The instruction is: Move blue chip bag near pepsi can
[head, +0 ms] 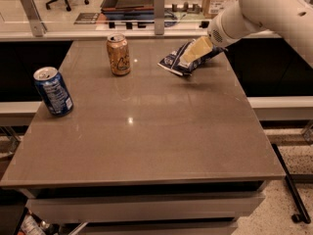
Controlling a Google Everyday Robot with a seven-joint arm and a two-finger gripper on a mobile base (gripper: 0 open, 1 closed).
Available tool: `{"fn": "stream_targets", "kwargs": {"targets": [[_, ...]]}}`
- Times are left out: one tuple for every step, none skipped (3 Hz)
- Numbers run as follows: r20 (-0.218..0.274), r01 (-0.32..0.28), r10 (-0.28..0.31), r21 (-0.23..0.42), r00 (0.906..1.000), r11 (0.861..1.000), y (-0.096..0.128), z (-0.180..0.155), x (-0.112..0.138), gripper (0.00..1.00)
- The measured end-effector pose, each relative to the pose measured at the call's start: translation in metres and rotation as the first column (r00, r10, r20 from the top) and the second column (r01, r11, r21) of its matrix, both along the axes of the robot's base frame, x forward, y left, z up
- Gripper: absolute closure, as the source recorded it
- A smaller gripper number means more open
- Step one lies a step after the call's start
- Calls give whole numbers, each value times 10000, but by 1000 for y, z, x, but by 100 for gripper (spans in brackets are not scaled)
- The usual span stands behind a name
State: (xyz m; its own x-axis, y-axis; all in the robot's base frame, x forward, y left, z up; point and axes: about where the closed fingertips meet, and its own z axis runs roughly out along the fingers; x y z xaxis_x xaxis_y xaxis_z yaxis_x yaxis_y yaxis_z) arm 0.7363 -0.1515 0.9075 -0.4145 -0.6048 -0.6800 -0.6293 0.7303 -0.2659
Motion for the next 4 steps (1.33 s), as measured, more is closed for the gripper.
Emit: {"fn": "stream_targets", "kwargs": {"targets": [[-441, 531, -504, 620, 9978, 9967, -7, -24, 18, 0], [-508, 571, -538, 666, 9973, 9961, -7, -28, 19, 0], [-543, 545, -509, 664, 9972, 9963, -5, -31, 20, 18], [-575, 524, -486, 663, 9972, 9964, -3, -33, 20, 39]]}}
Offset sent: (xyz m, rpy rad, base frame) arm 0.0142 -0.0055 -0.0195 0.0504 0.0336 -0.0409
